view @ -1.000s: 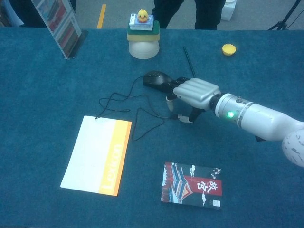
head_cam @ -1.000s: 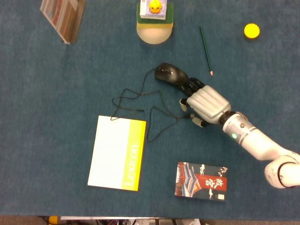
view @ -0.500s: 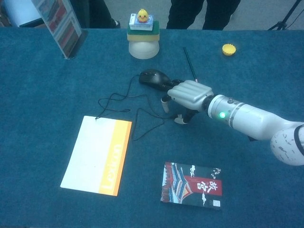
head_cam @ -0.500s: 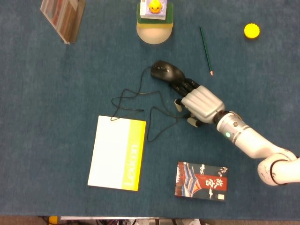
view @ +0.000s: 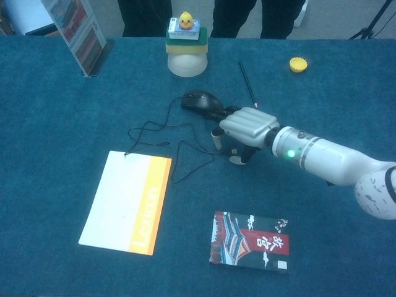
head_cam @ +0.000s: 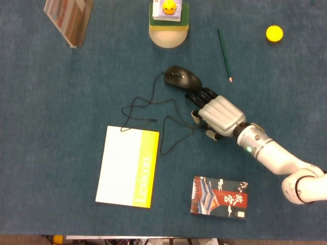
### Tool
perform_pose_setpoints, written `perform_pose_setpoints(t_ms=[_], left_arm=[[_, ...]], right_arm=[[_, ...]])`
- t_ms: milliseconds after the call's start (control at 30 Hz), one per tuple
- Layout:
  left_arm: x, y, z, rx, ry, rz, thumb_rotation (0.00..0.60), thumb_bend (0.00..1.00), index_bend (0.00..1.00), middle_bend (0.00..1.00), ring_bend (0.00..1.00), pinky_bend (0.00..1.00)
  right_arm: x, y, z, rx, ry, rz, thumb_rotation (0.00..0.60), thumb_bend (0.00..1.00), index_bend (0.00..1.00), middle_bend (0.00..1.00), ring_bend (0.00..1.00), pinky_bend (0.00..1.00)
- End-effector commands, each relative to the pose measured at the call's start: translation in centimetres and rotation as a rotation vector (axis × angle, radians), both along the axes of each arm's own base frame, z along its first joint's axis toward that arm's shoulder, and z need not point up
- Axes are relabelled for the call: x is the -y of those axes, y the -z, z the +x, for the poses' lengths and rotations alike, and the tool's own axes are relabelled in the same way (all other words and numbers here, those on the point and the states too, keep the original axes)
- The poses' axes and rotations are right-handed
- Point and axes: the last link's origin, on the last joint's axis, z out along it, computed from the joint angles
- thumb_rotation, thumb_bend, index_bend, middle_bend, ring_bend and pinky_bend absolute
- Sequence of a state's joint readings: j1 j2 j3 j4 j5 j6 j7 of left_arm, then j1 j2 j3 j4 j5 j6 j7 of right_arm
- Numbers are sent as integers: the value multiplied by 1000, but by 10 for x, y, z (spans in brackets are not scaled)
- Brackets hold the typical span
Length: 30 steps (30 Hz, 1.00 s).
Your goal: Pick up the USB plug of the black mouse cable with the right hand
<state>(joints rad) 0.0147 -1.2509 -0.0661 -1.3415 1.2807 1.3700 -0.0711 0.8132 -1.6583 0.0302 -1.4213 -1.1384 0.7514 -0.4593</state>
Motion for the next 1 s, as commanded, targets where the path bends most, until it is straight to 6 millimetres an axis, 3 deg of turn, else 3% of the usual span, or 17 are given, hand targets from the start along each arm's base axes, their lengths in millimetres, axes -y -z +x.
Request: perform_pose_setpoints(t_ms=[33,1000], left_arm=[[0,0,0,1,-1,1,600,21,320,221,184,389],[1,1,-3,8,-8,-1,600,22,320,221,184,389]], right_arm=[[0,1,0,-4,-2,1,600,259,439,17,0,17],[-3,-1,5,61,-31,-44,600,267,642,51,0,16]])
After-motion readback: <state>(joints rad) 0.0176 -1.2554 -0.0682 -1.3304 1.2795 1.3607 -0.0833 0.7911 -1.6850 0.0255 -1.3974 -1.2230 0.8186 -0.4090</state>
